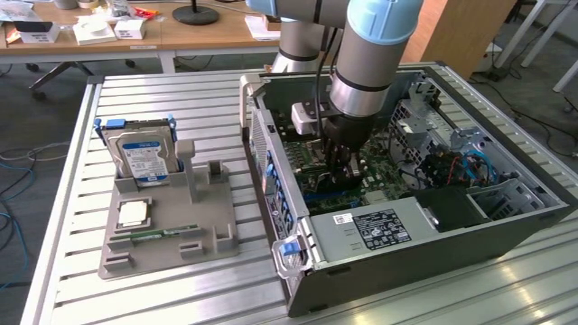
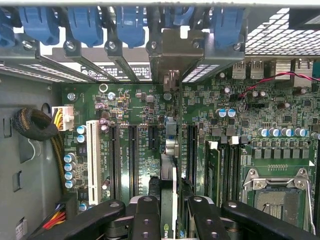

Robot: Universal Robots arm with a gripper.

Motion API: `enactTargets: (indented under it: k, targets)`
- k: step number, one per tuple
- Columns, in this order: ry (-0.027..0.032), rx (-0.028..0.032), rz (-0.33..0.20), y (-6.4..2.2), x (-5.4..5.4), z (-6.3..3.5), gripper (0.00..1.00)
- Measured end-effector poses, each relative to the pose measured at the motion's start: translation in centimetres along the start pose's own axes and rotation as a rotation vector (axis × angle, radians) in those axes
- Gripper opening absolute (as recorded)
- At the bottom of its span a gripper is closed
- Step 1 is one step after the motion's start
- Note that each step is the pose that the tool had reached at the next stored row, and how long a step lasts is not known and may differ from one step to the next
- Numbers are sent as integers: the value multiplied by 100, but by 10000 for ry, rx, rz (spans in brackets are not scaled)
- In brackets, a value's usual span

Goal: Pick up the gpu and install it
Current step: 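Insert the gpu into the slot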

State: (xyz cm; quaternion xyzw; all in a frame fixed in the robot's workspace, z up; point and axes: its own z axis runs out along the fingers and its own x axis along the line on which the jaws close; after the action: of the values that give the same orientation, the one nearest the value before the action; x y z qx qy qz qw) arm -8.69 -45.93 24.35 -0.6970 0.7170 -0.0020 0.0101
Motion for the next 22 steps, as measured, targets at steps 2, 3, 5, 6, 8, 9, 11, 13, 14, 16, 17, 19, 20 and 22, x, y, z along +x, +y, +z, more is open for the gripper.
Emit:
enactTargets:
  k: [2,3,5,6,8,9,11,13,14,16,17,19,20,22]
  targets:
    - [-2,2,0,0,0,1,26]
    - [-3,4,1,0,0,2,26]
    - [-4,10,0,0,0,6,26]
    - [-2,11,0,1,0,7,26]
    - [-2,14,0,1,0,9,26]
    - [-1,15,0,1,0,10,26]
    - [-3,21,0,2,0,13,26]
    - [-2,23,0,3,0,14,26]
    - [-2,23,-1,3,0,14,26]
    - [-2,23,-1,3,0,14,26]
    - [-2,23,-1,3,0,14,26]
    - [-4,24,-1,3,0,19,26]
    - [-3,23,-1,3,0,23,26]
    - [-2,23,-1,4,0,23,26]
